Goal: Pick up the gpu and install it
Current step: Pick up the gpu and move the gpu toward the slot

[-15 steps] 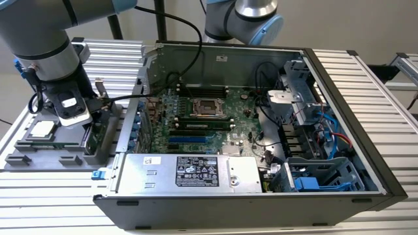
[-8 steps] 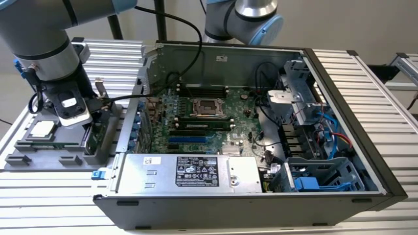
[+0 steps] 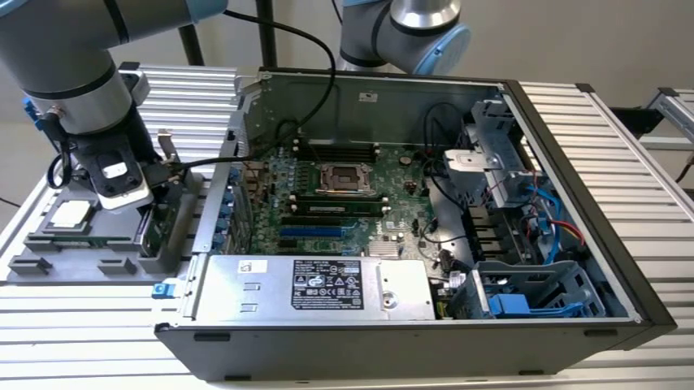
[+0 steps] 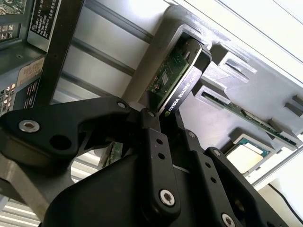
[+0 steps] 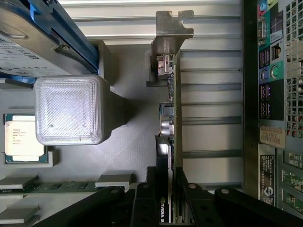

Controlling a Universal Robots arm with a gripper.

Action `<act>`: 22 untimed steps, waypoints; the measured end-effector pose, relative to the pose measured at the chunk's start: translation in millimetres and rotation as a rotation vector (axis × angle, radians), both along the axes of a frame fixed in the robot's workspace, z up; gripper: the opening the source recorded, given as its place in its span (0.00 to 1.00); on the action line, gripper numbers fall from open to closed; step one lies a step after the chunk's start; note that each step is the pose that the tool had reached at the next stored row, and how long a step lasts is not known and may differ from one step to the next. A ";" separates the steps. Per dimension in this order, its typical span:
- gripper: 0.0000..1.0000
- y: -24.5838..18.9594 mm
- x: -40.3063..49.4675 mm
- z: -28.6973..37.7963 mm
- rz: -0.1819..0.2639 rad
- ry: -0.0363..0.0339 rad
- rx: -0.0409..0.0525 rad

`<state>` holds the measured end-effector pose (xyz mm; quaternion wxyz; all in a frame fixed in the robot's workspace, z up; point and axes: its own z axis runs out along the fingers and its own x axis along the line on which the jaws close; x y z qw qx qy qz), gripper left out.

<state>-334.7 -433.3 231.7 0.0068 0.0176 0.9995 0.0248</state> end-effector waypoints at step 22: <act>0.00 0.0 0.0 10.6 0.000 0.0000 0.0000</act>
